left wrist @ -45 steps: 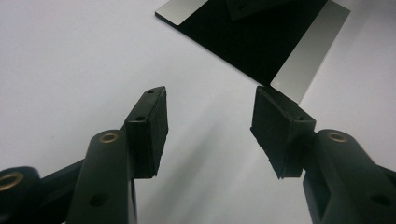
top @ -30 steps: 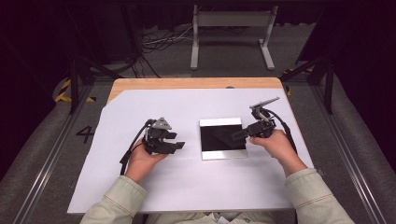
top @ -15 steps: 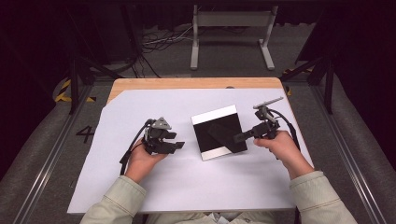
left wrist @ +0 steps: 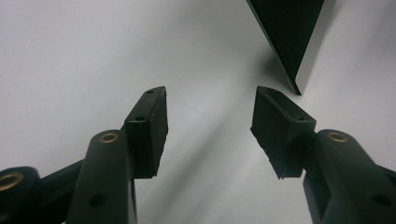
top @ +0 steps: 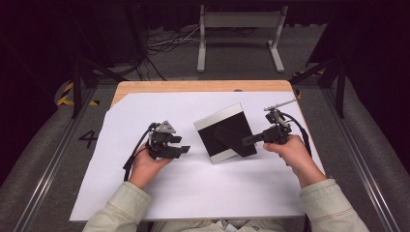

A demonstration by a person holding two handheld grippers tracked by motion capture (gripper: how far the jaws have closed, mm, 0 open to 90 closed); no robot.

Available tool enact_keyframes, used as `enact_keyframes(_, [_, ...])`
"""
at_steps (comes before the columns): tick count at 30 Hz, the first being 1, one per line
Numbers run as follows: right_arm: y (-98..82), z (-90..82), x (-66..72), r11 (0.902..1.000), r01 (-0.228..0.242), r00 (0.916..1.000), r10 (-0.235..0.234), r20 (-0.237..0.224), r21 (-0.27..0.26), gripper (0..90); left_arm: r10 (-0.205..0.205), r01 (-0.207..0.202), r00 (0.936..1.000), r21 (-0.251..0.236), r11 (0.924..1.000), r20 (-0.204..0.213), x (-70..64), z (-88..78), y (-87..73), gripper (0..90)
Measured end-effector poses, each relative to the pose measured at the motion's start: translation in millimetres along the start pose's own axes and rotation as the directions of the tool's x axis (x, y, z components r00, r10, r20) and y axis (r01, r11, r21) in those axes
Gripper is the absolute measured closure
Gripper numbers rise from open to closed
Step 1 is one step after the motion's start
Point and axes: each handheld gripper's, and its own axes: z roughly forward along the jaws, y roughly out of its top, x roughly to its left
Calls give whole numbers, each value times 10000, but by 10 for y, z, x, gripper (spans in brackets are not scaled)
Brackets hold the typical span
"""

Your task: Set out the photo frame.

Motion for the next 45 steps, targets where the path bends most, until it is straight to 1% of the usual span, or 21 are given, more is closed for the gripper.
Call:
enact_keyframes(2, [-2,1,14,9998,92,9999,-91,52,-186,873,3,-3,10000,3,10000,-3,-1,0,0,462])
enact_keyframes(3, [-2,1,14,9998,92,9999,-91,52,-186,873,3,-3,10000,3,10000,-3,-1,0,0,462])
enact_keyframes(5, [2,1,36,9975,379,9992,-369,181,-593,873,-13,13,10000,28,10000,14,-1,1,-1,462])
enact_keyframes(7, [2,7,57,9941,631,9976,-603,339,-880,873,8,-8,10000,38,10000,26,-3,2,0,462])
enact_keyframes(9, [4,23,79,9875,1012,9939,-948,571,-1205,873,-7,7,10000,10,10000,16,-3,3,-1,462])
enact_keyframes(10, [2,33,90,9852,1115,9923,-1033,681,-1298,873,-19,19,10000,18,10000,27,-2,1,-2,462])
enact_keyframes(14, [-9,107,101,9785,1525,9841,-1374,1124,-1389,873,-4,4,10000,-11,10000,5,0,-2,-2,462])
enact_keyframes(16, [-23,138,95,9752,1672,9809,-1498,1237,-1448,873,-2,2,10000,5,10000,5,0,-2,-2,462])
enact_keyframes(18, [-41,149,82,9695,1857,9778,-1663,1276,-1599,873,-10,10,10000,11,10000,4,0,-1,-2,462])
enact_keyframes(20, [-61,151,74,9655,2056,9739,-1858,1302,-1600,873,-8,8,10000,16,10000,3,0,-1,-2,462])
enact_keyframes(23, [-87,143,64,9634,2230,9694,-2031,1377,-1486,872,-16,16,10000,13,10000,10,-4,1,-2,462])
enact_keyframes(25, [-112,137,59,9602,2415,9642,-2212,1462,-1401,871,4,-4,10000,13,10000,4,-5,2,-2,462])
enact_keyframes(27, [-146,136,53,9544,2690,9564,-2488,1527,-1298,871,3,-3,10000,17,10000,5,-6,2,-2,462])
enact_keyframes(29, [-192,134,44,9459,3009,9467,-2810,1574,-1212,871,3,-3,10000,24,10000,4,-6,3,-2,461])
enact_keyframes(30, [-214,134,35,9395,3200,9404,-2994,1614,-1220,870,13,-13,10000,27,10000,0,-7,4,-2,461])
enact_keyframes(33, [-275,134,12,9273,3557,9278,-3353,1635,-1166,870,64,-64,10000,42,10000,-24,-10,2,-1,461])
enact_keyframes(34, [-295,133,1,9214,3714,9215,-3507,1665,-1145,868,68,-68,10000,32,10000,-26,-11,3,-1,459])
enact_keyframes(36, [-319,131,-15,9181,3830,9159,-3630,1715,-1017,863,62,-62,10000,36,10000,-30,-10,1,-2,459])
enact_keyframes(38, [-339,131,-28,9190,3839,9135,-3638,1822,-895,858,53,-53,10000,36,10000,-23,-8,1,-2,458])
enact_keyframes(43, [-405,131,-81,9252,3708,9179,-3520,1830,-801,854,61,-61,10000,45,10000,-33,-9,3,-2,458])
enact_keyframes(45, [-428,132,-88,9252,3722,9164,-3537,1873,-737,852,59,-59,10000,41,10000,-25,-9,2,-2,458])
